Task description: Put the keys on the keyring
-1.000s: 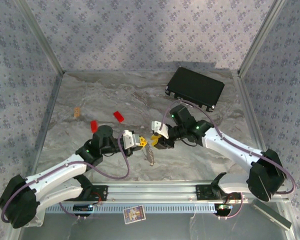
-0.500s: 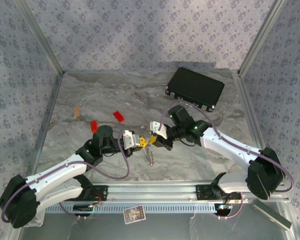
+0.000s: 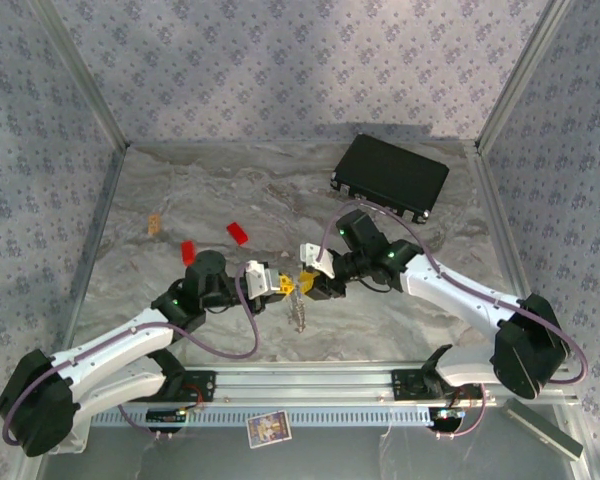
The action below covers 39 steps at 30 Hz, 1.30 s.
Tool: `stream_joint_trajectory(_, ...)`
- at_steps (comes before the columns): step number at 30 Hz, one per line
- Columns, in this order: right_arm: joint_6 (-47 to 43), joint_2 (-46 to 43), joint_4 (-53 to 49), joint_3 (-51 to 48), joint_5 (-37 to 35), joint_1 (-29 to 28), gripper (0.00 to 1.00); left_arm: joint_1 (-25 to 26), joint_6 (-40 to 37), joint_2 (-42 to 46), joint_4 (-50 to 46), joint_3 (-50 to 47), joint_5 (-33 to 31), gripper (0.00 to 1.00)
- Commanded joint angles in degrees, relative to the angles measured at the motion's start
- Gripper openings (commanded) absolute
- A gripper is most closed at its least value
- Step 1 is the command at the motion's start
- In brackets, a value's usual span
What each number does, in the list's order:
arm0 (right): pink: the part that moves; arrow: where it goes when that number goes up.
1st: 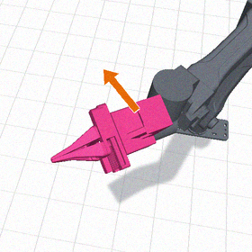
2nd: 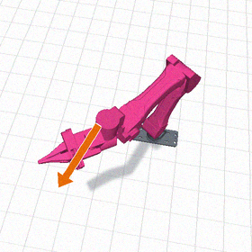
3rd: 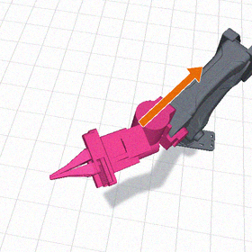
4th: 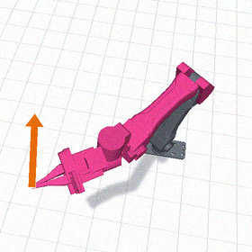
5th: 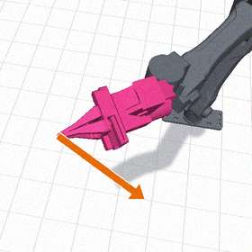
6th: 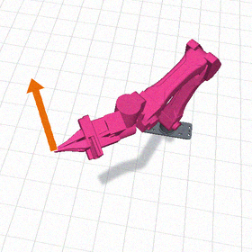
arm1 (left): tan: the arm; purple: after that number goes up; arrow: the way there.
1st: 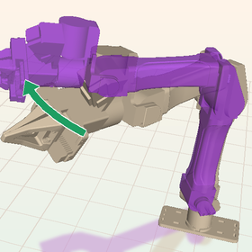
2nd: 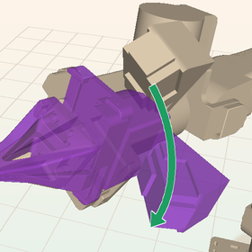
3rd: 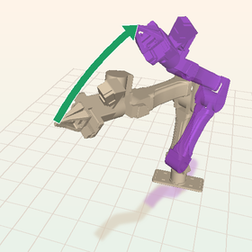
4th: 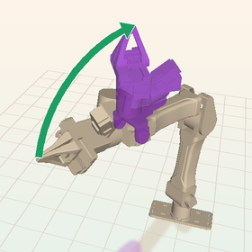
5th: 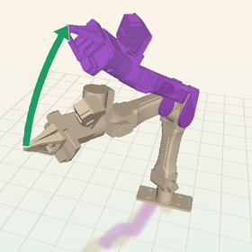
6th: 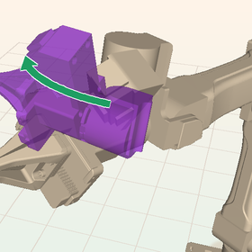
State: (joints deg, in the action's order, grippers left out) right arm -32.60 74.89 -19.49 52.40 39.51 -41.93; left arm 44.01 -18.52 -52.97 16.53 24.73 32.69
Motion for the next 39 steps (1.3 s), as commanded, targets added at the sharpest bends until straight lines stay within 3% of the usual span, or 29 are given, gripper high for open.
stream_joint_trajectory(1,-0.10,-0.94,-0.20,1.03,1.52,-0.26,0.30,0.20,0.33,0.29,2.46,0.93,2.36,0.00)
stream_joint_trajectory(4,-0.22,-0.23,-0.60,1.34,1.88,-0.30,0.26,0.20,0.32,0.19,2.48,0.97,2.38,0.00)
stream_joint_trajectory(8,-0.48,0.41,-1.23,1.74,1.89,-0.42,0.07,0.20,0.20,0.29,2.40,1.15,2.47,0.00)
stream_joint_trajectory(11,-0.60,0.42,-0.91,1.76,1.96,-0.43,0.00,0.19,0.24,0.30,2.46,1.18,2.68,0.00)
stream_joint_trajectory(25,-0.82,3.64,-1.77,3.35,2.21,-0.88,0.00,0.20,-0.22,0.33,1.55,1.57,3.35,0.00)
stream_joint_trajectory(26,-0.52,3.15,-1.42,3.07,1.80,-0.80,0.02,0.20,-0.20,0.32,1.72,1.40,3.21,0.00)
stream_joint_trajectory(28,-0.16,1.90,-0.87,2.15,1.16,-0.53,0.19,0.20,-0.11,0.24,2.09,1.06,3.04,0.00)
stream_joint_trajectory(30,0.09,0.71,-0.67,1.16,1.01,-0.02,0.26,0.20,-0.02,0.41,2.42,0.93,2.92,0.00)
stream_joint_trajectory(39,1.63,-0.20,-0.04,-0.83,2.13,-0.21,0.28,0.20,0.26,0.67,3.23,0.62,2.16,0.00)
